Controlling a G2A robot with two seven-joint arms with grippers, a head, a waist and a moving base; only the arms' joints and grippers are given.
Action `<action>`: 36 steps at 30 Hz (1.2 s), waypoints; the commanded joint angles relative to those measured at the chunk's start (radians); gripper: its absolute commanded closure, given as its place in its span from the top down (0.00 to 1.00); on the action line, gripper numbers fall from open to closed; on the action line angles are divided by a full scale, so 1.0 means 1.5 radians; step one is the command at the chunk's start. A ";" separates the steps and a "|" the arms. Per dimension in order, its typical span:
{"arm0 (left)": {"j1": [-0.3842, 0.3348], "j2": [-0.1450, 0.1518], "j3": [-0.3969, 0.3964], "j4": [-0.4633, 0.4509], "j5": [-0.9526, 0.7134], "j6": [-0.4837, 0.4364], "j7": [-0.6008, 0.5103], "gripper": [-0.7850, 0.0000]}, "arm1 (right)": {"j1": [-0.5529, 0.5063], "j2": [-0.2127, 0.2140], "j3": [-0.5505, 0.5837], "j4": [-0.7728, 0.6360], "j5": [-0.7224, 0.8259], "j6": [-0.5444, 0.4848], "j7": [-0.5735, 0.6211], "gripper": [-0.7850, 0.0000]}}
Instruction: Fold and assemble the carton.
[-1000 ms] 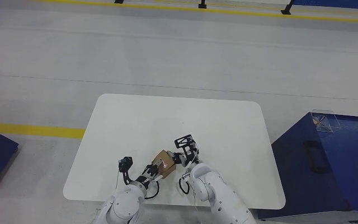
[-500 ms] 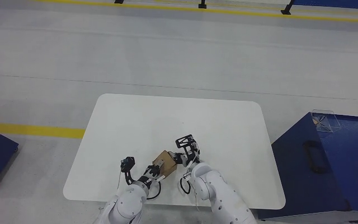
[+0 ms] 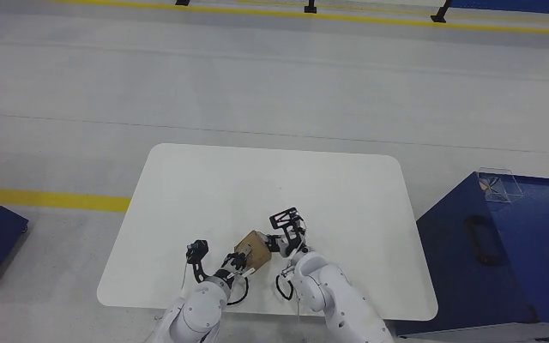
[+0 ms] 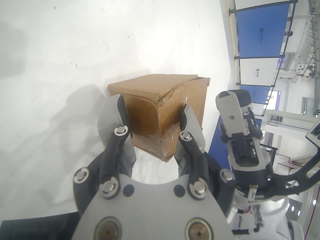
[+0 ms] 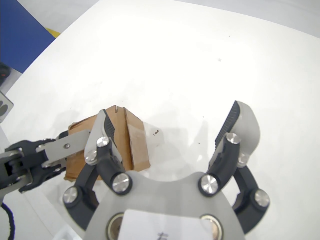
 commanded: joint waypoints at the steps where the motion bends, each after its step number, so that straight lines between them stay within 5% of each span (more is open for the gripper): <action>1: 0.003 0.000 -0.003 -0.007 -0.002 -0.002 0.003 0.47 | 0.004 -0.001 -0.003 0.007 -0.011 0.011 0.021 1.00; 2: 0.007 0.000 -0.005 -0.012 -0.003 -0.005 0.008 0.54 | 0.008 -0.002 -0.005 0.012 -0.015 0.018 0.027 1.00; 3: 0.011 0.001 -0.008 -0.019 -0.002 -0.008 0.016 1.00 | 0.011 -0.003 -0.006 0.017 -0.014 0.024 0.030 1.00; 10: 0.068 0.005 -0.033 -0.087 0.019 -0.096 0.088 1.00 | 0.026 -0.007 -0.008 0.034 -0.005 0.031 0.043 1.00; 15: 0.098 0.014 -0.034 -0.111 0.108 -0.227 0.123 1.00 | 0.028 -0.008 -0.004 0.027 0.000 0.032 0.040 1.00; 23: 0.094 0.016 -0.030 -0.113 0.129 -0.243 0.097 1.00 | -0.007 -0.001 0.033 -0.023 0.011 0.030 0.006 1.00; 29: 0.086 0.040 -0.077 -0.096 0.329 -0.430 0.079 1.00 | 0.003 0.000 0.051 0.005 0.030 0.034 0.051 1.00; 36: 0.118 0.073 -0.145 -0.047 0.687 -0.603 0.200 1.00 | 0.075 -0.009 0.031 0.102 0.072 -0.011 0.129 1.00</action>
